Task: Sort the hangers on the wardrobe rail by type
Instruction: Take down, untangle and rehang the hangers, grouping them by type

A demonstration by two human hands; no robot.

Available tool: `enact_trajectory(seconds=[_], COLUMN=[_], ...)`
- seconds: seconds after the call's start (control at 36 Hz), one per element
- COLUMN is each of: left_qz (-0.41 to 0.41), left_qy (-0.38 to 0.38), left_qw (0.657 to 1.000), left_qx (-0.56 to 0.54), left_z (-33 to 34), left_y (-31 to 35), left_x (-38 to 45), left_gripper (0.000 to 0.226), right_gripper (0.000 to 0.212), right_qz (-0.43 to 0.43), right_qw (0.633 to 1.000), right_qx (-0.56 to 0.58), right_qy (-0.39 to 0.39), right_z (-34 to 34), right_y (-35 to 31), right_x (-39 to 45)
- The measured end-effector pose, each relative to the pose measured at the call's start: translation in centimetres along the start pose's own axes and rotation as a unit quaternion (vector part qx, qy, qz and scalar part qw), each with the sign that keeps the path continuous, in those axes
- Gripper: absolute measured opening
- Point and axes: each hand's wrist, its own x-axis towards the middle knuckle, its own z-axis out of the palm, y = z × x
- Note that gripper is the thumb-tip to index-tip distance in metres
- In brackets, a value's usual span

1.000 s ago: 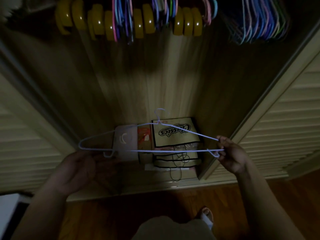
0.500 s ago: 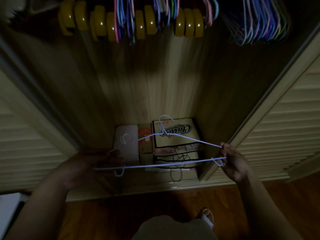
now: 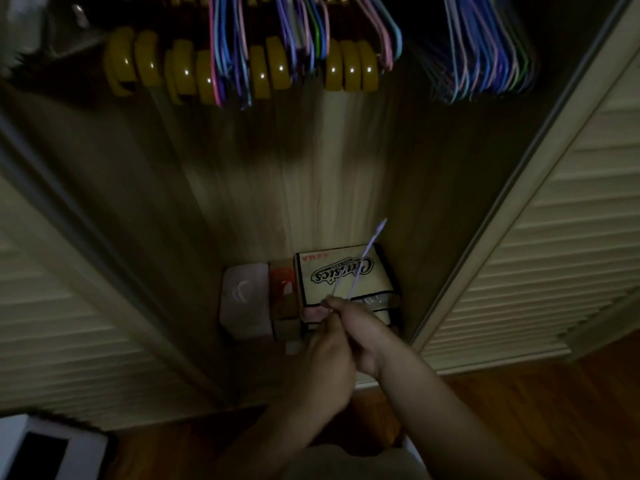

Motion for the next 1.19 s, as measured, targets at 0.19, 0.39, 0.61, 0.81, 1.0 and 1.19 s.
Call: enact_trajectory(seconds=[0.19, 0.39, 0.61, 0.81, 1.0, 1.19], left_qz=[0.152, 0.274, 0.303, 0.209, 0.197, 0.214], left_qy=[-0.011, 0.281, 0.474, 0.483, 0.518, 0.513], left_qw=[0.987, 0.918, 0.779, 0.758, 0.746, 0.734], left_qx=[-0.052, 0.053, 0.276, 0.385, 0.37, 0.389], left_z=[-4.6, -21.8, -36.4, -40.5, -39.9, -40.6], left_y=[1.4, 8.1, 17.5, 17.6, 18.0, 17.2], left_x=[3.2, 8.6, 11.1, 14.8, 16.2, 16.5], left_gripper=[0.037, 0.04, 0.074, 0.095, 0.091, 0.096], right_gripper=[0.024, 0.046, 0.041, 0.033, 0.04, 0.036], right_qz=[-0.102, -0.232, -0.317, -0.322, -0.364, -0.381], right_qw=[0.968, 0.895, 0.841, 0.802, 0.778, 0.752], right_qx=[-0.18, -0.319, -0.351, -0.403, -0.405, -0.411], right_qy=[0.139, 0.21, 0.263, 0.301, 0.314, 0.349], right_z=[-5.2, -7.9, -8.6, -7.8, -6.0, -4.2], right_y=[-5.6, -16.7, -23.8, -26.0, -32.5, -38.8], right_x=[-1.5, -7.6, -11.8, -12.5, -10.3, -7.3])
